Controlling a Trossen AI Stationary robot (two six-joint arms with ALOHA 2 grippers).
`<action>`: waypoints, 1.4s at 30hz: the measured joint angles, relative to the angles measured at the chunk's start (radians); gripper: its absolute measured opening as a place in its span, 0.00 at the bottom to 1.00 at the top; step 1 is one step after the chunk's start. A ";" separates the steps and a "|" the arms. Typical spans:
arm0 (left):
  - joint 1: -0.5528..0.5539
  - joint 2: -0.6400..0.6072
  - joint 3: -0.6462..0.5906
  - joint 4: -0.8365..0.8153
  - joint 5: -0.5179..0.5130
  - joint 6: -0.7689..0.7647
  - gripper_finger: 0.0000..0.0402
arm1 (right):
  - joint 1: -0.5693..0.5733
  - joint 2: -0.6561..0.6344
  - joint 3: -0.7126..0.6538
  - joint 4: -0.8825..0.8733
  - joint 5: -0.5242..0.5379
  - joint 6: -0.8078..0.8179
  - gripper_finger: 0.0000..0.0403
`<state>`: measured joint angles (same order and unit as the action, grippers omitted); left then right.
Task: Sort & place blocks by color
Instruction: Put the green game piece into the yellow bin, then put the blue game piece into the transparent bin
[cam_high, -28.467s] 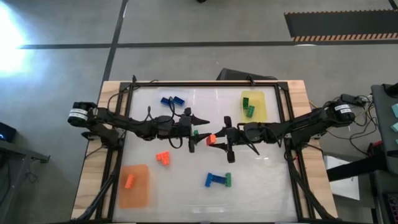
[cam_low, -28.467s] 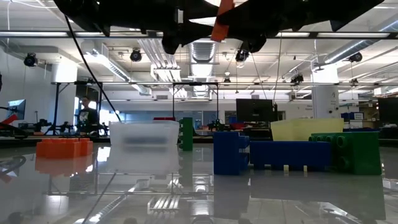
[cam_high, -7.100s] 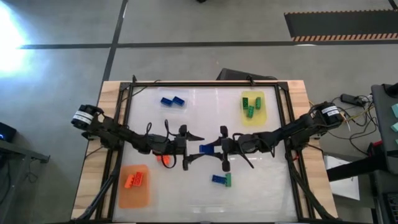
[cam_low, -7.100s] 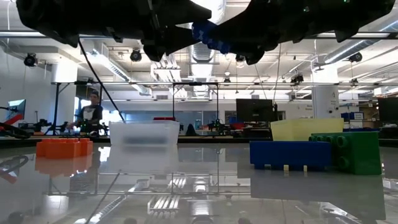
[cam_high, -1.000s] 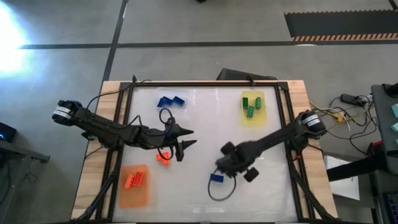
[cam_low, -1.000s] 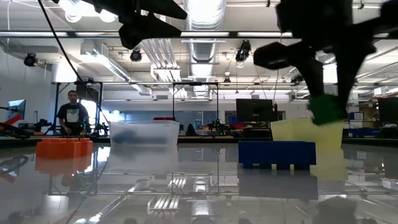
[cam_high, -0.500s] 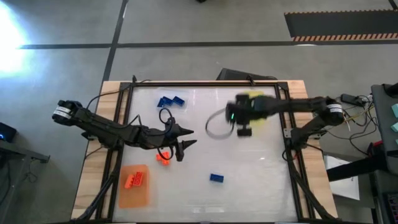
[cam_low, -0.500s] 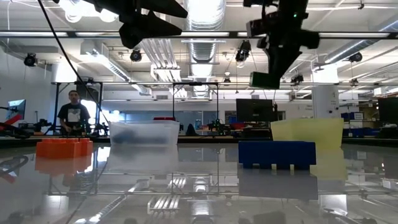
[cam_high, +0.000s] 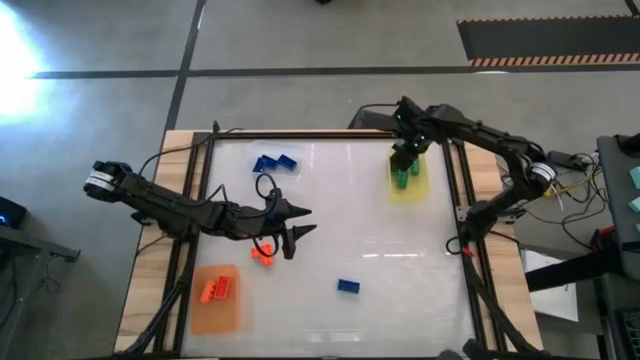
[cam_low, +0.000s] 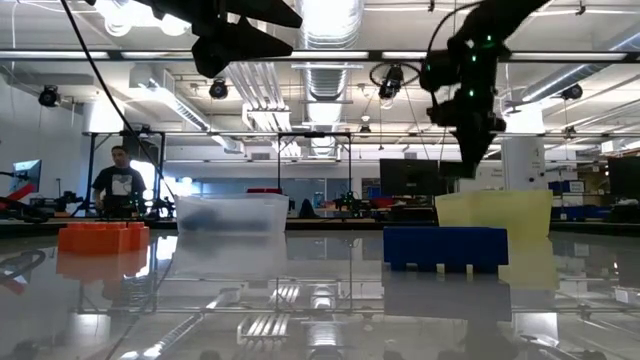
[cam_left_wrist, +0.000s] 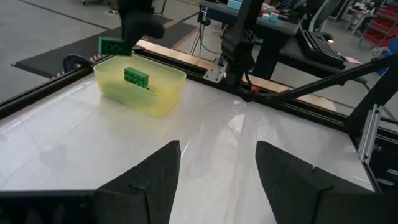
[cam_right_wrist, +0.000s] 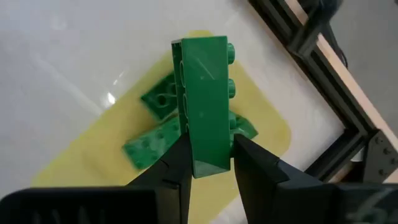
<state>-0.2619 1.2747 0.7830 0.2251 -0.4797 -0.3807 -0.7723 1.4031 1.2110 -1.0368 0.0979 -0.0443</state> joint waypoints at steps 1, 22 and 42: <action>0.000 0.000 0.000 0.000 0.000 0.000 0.49 | -0.016 0.011 -0.012 0.016 0.003 0.000 0.22; 0.001 0.000 0.000 0.003 0.000 -0.006 0.49 | -0.053 0.090 -0.126 0.125 0.087 0.009 0.32; -0.001 0.023 0.000 0.004 0.000 -0.018 0.49 | 0.171 -0.214 -0.120 0.157 0.026 0.124 0.41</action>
<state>-0.2626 1.2975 0.7834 0.2291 -0.4801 -0.3985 -0.6012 1.1895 1.0908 -0.8802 0.1234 0.0800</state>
